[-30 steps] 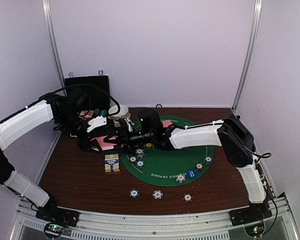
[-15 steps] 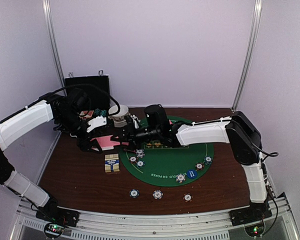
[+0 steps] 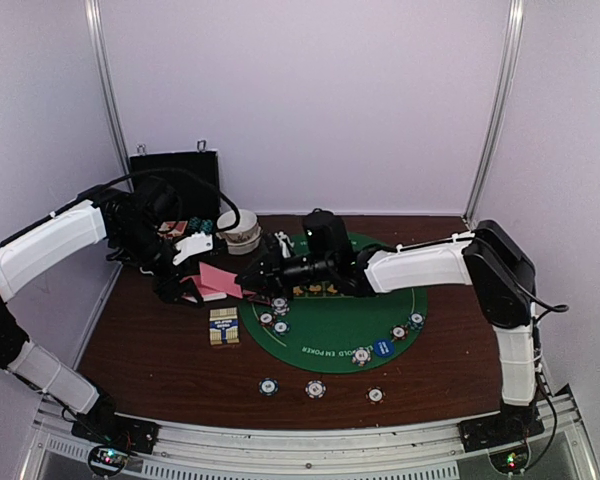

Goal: Distribute texas hold em gaming equipment

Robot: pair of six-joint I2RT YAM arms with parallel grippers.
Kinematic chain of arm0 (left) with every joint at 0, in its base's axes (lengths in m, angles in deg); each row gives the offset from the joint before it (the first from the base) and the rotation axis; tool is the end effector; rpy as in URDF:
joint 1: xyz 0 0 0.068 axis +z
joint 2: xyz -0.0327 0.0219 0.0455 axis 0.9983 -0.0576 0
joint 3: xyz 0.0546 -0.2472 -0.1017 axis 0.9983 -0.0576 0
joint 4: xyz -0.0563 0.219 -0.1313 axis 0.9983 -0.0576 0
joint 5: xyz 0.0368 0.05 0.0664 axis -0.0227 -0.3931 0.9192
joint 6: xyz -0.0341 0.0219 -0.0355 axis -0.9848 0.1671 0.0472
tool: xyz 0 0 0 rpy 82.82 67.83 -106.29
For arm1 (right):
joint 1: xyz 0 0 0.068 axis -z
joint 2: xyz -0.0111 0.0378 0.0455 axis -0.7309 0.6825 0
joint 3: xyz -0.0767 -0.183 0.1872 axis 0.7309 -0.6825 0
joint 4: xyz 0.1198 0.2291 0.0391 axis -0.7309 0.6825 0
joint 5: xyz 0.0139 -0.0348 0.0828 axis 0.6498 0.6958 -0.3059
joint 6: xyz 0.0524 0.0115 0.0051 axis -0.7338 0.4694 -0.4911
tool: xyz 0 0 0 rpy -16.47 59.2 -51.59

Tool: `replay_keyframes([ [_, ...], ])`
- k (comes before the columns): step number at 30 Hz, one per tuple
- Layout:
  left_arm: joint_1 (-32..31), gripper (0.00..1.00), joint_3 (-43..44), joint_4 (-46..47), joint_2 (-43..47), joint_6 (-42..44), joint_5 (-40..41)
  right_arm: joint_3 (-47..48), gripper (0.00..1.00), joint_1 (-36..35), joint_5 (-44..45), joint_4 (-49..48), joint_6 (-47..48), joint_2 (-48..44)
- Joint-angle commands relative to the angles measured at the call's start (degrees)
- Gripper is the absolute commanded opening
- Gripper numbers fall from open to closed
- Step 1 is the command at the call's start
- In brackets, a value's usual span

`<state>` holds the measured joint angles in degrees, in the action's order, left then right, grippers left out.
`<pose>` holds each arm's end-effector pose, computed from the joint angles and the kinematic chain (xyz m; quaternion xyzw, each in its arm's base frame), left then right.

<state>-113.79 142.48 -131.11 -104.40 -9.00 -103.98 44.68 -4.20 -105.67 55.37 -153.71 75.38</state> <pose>0.2343 -0.1340 0.3037 0.5340 0.8084 -0.1643 0.1855 0.2833 0.3931 0.2236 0.0920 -0.7574 -0.6461 0.0204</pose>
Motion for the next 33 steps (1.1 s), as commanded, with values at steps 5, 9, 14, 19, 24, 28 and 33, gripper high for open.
replay_keyframes([
  [5,0.2,0.0,1.1,1.2,0.5,0.2,-1.0,-4.4,0.04,1.3,0.0,-10.3,-6.9,-4.1],
  [9,0.2,0.0,1.1,1.2,0.5,0.2,-1.0,-5.3,0.03,1.2,0.0,-13.3,-9.2,-4.0],
  [14,0.2,0.0,0.9,1.2,0.5,0.4,-0.7,-7.0,0.0,1.4,0.0,-19.2,-13.2,-4.0],
  [19,0.2,0.0,0.6,1.2,0.7,0.6,-0.5,-7.6,0.0,1.6,0.0,-21.6,-14.8,-4.5],
  [24,0.2,0.0,0.1,1.2,1.0,0.7,-0.2,-10.2,0.0,2.3,0.7,-26.4,-18.0,-5.4],
  [28,0.2,0.0,-0.2,1.3,1.2,0.8,0.0,-14.8,0.0,3.8,1.2,-28.4,-19.1,-7.7],
  [33,0.2,0.0,-0.5,1.2,1.3,1.3,0.4,-22.5,0.0,7.2,0.9,-27.7,-17.6,-12.6],
])
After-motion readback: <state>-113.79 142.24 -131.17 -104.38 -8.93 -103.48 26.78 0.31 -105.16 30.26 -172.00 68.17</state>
